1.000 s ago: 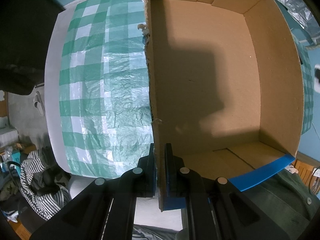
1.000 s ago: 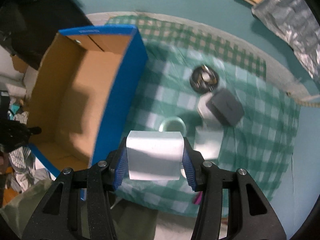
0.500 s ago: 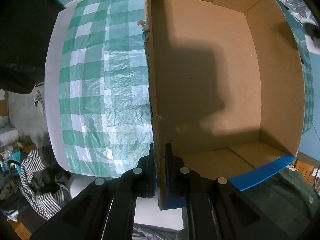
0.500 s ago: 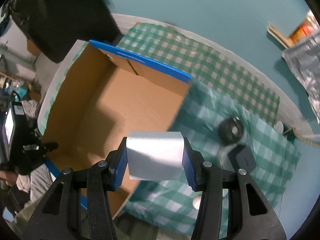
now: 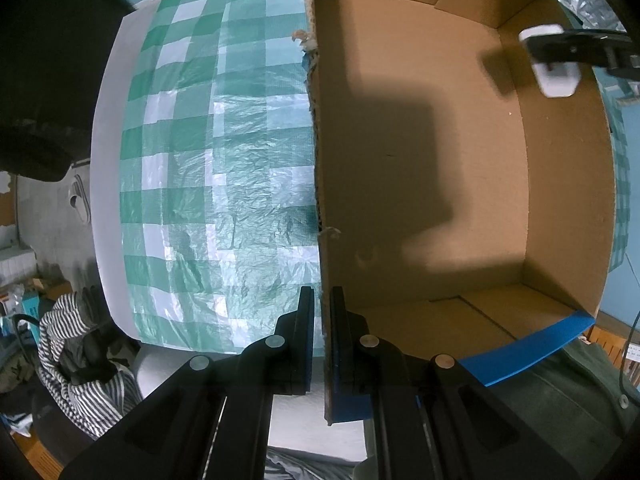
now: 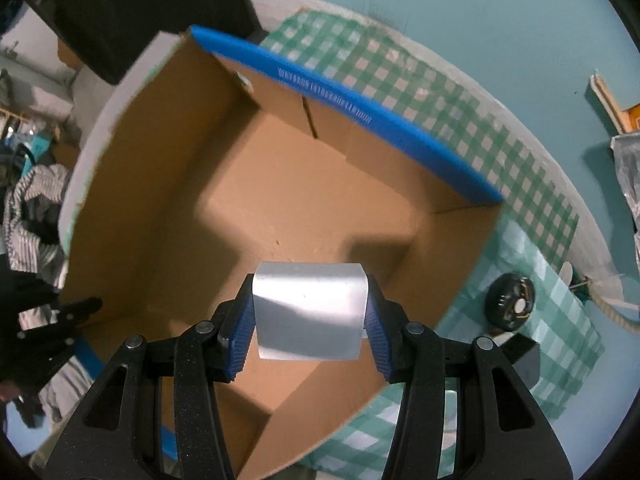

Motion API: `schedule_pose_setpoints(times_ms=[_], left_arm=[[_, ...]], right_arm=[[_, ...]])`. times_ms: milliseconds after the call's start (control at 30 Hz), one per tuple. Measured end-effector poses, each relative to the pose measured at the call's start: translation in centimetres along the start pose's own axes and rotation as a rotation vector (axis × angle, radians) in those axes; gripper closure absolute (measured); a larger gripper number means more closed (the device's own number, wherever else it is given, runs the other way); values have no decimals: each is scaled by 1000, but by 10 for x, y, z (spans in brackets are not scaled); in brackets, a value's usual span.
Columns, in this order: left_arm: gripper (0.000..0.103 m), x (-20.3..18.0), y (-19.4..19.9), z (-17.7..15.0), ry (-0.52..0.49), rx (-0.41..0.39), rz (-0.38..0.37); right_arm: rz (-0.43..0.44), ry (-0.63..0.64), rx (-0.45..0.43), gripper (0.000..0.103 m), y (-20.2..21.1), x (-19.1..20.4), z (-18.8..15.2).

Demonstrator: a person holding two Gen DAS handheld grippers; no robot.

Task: Organize rigid objects
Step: 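Lower the white block into the box and open the right tool, then move the right tool back over the dark grey charger on the cloth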

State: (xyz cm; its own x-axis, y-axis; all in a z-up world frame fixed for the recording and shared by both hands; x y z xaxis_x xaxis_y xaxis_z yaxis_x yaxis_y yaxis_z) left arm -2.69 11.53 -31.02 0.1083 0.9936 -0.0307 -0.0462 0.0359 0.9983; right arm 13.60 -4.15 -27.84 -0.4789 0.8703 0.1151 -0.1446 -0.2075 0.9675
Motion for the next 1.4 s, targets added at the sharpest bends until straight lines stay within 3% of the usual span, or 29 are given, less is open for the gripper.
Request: schedule_pose_setpoints(times_ms=[233,567,667,733,1167,1267,1400], left_arm=[[96,0,0,0,-4,1,-4],[96,-1,1,1,-5,2,1],[96,0,1,1,-8,3,4],[96,-1,1,0,-7,4,6],[96,-4,3,3,-5,2,9],[96,-4,4,3,-4,-5,10],[96,-4,6,4,2,-11,8]], right_arm=[[-41,32,48,54,-27,5,-7],[-43,35,35,53,-22,7,-5],[-37,24,21,47,-17,4,-7],[-29,16,3,42,-12,0,-5],[21,53,-100,40,48,-6,1],[1,59,-116,30,61,-19,-1],[-13,37,-146,29,80,-42,-5]])
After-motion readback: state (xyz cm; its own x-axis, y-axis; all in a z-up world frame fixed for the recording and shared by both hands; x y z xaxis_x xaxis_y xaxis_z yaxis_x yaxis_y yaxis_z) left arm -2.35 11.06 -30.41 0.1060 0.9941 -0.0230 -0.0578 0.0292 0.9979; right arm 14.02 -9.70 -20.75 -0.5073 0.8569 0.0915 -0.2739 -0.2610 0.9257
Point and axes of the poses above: each gripper's, at about its wrist camera, not at the fingertips, and y roughly against the way its jaws point, x to its left, z to its top, the point moved 8 cm from there along -y, roughly the way its jaws point, and after that the axes turned 11 degrees about -x, right-handed, at the moved point
